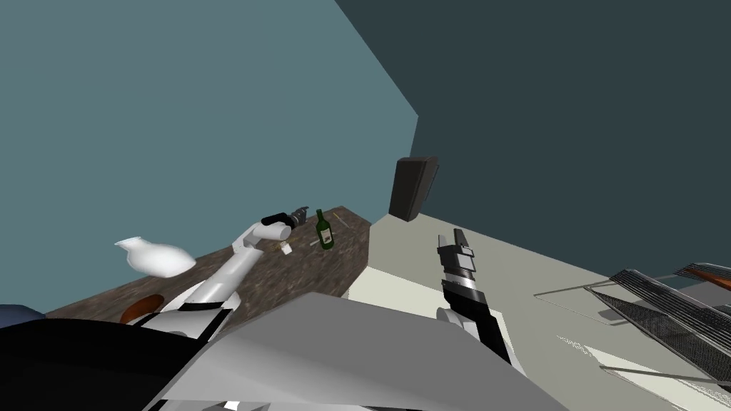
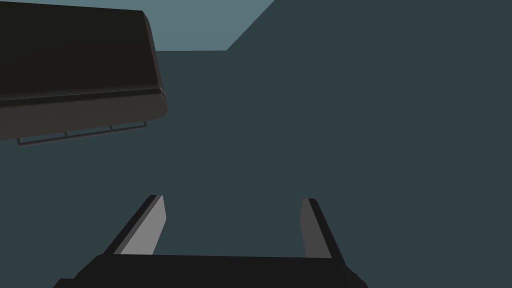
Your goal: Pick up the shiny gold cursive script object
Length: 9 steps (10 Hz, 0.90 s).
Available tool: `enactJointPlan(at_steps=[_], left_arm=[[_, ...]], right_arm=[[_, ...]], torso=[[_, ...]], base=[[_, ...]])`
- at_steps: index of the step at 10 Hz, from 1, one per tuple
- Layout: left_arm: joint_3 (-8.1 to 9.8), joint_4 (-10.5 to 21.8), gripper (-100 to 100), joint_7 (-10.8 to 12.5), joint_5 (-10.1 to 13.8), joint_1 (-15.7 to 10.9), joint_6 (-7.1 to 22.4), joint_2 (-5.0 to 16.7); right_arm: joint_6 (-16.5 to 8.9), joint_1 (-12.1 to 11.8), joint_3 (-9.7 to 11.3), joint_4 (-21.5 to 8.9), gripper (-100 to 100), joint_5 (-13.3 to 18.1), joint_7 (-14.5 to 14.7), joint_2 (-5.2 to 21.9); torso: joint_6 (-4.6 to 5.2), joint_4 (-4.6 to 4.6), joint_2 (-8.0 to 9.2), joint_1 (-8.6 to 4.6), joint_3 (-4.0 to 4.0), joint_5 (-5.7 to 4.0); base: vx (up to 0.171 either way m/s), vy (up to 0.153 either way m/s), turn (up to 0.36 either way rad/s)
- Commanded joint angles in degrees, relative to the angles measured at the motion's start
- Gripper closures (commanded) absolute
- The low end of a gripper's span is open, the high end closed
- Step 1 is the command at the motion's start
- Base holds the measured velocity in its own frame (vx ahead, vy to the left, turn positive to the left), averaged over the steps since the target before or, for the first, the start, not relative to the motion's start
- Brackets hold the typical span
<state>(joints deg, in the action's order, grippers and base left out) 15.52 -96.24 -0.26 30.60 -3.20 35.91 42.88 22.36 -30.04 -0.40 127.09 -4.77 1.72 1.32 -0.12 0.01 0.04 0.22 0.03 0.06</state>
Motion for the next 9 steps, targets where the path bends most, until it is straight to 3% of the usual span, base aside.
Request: enactJointPlan(at_steps=[1, 2, 4, 5, 7, 8, 9], left_arm=[[0.18, 0.5, -100, 0.2, 0.1, 0.0, 1.6, 0.2], [0.90, 3.3, -100, 1.1, 1.2, -1.2, 3.9, 1.8], [0.90, 3.9, -100, 1.1, 1.2, -1.2, 5.9, 1.8], [1.61, 7.0, -100, 2.0, 2.2, -2.3, 7.8, 3.3], [1.61, 7.4, -100, 2.0, 2.2, -2.3, 10.1, 3.3], [2.31, 10.3, -100, 3.1, 3.1, -3.4, 12.2, 4.7], [2.31, 10.9, -100, 3.1, 3.1, -3.4, 13.7, 4.7]], right_arm=[[0.0, 0.0, 0.0, 0.0, 0, 0.0, 0.0, 0.0], [0.0, 0.0, 0.0, 0.0, 0, 0.0, 0.0, 0.0], [0.0, 0.0, 0.0, 0.0, 0, 0.0, 0.0, 0.0], [0.0, 0.0, 0.0, 0.0, 0, 0.0, 0.0, 0.0], [0.0, 0.0, 0.0, 0.0, 0, 0.0, 0.0, 0.0], [0.0, 0.0, 0.0, 0.0, 0, 0.0, 0.0, 0.0], [0.0, 0.0, 0.0, 0.0, 0, 0.0, 0.0, 0.0]], torso=[[0.00, 0.00, 0.00, 0.00, 0.00, 0.00], [-0.02, 0.01, 0.00, -0.03, 0.00, -0.01], [-0.01, 0.00, -0.01, 0.00, -0.01, -0.01], [-0.03, 0.00, -0.01, -0.02, 0.00, -0.01], [-0.01, 0.00, -0.01, 0.02, 0.00, 0.00], [-0.03, 0.00, -0.01, -0.02, 0.00, 0.00], [0.05, 0.00, -0.02, -0.02, -0.01, -0.02]], base=[[-0.004, 0.013, 0.004], [-0.004, 0.016, -0.251], [-0.005, 0.020, -0.065], [-0.006, 0.022, -0.222], [-0.005, 0.023, -0.071], [-0.006, 0.018, -0.237], [-0.008, 0.032, -0.124]])
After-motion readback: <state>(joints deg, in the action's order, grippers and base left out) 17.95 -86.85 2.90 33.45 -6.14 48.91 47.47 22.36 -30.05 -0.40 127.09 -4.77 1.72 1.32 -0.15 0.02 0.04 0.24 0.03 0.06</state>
